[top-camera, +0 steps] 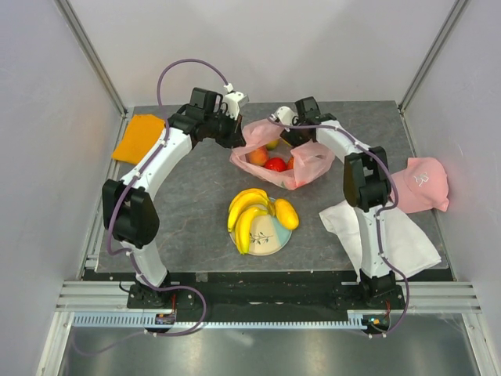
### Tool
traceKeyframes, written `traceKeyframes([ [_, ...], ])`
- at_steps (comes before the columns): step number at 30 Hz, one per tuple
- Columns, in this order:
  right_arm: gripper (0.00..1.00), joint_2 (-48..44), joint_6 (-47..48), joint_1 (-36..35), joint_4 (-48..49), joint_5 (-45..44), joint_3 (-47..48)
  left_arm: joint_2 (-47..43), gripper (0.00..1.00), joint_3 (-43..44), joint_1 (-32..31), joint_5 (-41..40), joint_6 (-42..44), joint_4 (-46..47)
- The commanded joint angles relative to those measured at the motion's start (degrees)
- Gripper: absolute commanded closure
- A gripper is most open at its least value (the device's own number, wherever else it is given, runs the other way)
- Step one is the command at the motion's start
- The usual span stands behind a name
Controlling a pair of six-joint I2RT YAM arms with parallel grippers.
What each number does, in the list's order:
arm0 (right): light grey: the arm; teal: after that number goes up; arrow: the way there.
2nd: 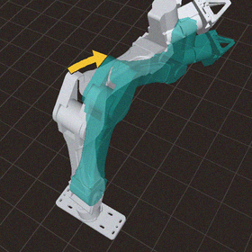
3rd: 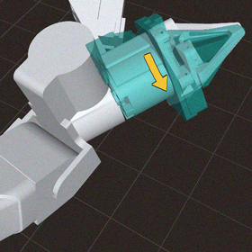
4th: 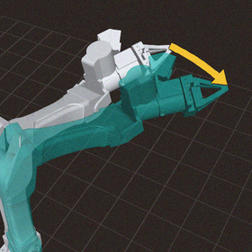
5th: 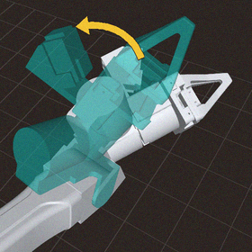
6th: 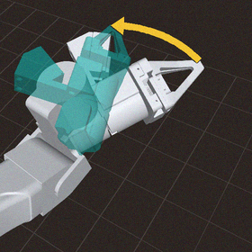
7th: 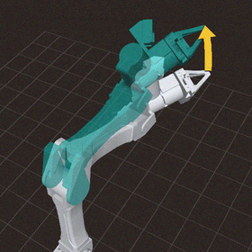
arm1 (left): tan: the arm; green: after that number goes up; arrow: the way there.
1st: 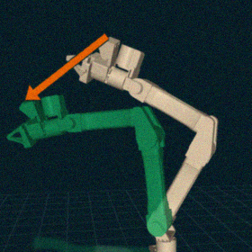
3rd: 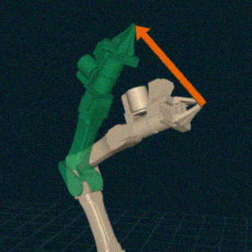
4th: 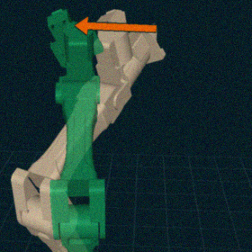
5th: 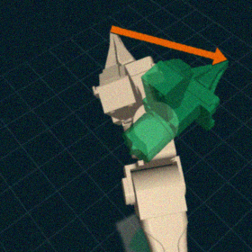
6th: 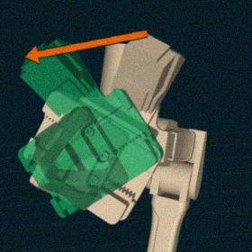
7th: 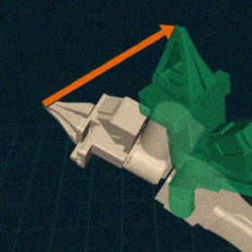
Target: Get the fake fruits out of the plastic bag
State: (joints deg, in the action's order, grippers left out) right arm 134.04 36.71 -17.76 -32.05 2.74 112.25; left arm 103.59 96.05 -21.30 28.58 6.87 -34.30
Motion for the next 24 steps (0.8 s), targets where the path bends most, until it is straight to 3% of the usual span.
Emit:
traceKeyframes([
  [1,0.74,-13.26,-2.51,0.27,-5.20,9.61,-1.06,1.00,0.98,2.91,-0.06,-0.80,-2.47,1.60],
  [5,0.74,-21.70,-5.59,0.18,-10.83,18.60,-4.92,1.96,0.99,5.20,-0.06,-1.24,-4.41,2.31],
  [12,0.74,-36.45,-7.71,-1.31,-18.39,26.08,-13.44,2.49,0.98,6.69,-0.06,-1.86,-5.38,2.40],
  [17,0.74,-45.17,-8.75,-8.16,-19.80,25.12,-21.69,1.62,0.98,6.87,-0.06,-1.24,-6.43,2.58],
  [24,0.75,-54.83,-20.09,-20.63,-17.62,24.07,-37.17,-1.19,0.98,6.17,-0.06,-1.95,-6.17,2.66],
])
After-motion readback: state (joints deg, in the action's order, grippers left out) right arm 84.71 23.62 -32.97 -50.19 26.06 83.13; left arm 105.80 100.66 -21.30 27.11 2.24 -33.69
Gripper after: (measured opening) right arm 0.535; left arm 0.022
